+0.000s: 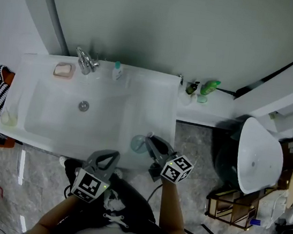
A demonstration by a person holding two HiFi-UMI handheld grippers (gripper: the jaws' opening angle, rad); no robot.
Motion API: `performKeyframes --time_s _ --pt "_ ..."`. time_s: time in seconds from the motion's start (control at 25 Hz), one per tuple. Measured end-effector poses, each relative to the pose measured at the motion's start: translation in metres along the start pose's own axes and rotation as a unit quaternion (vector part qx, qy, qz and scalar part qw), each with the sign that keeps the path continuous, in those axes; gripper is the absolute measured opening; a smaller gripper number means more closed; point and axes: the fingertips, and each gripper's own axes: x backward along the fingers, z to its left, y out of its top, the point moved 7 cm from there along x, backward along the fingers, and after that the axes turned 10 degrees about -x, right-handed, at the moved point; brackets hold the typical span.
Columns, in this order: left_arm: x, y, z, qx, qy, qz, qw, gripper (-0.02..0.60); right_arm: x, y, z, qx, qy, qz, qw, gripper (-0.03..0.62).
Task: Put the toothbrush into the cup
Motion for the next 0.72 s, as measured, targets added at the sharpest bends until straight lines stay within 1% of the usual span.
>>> performKeyframes --time_s 0.56,0.72 --pt "-0.003 -0.002 0.003 0.003 -0.005 0.001 1.0000 0.000 0.001 -0.009 -0.012 -0.010 -0.020 0.018 1.000 0.032" --pt "-0.005 -0.003 0.004 0.003 -0.007 0.000 1.0000 0.000 0.001 -0.008 -0.012 0.008 -0.034 0.029 0.999 0.032"
